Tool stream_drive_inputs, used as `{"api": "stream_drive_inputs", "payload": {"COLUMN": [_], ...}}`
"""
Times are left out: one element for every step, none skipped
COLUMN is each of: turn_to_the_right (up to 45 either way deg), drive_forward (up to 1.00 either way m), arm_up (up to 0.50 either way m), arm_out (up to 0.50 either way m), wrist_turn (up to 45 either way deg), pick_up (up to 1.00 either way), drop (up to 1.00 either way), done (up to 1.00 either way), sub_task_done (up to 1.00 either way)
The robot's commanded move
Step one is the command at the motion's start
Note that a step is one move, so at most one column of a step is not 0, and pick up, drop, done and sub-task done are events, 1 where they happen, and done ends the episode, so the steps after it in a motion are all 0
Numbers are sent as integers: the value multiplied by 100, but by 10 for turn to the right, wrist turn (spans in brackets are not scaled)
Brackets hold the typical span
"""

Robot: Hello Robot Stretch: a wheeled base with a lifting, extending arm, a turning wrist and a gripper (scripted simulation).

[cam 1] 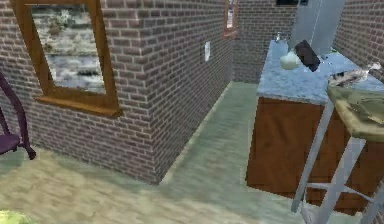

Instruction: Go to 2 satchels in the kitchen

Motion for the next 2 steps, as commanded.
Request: {"api": "stream_drive_inputs", "payload": {"turn_to_the_right": [0,-60], "drive_forward": [100,0], "arm_up": [0,0], "arm_out": [0,0], "wrist_turn": [0,0], "pick_up": [0,0], "drop": [0,0], "done": [0,0], "sub_task_done": [0,0]}}
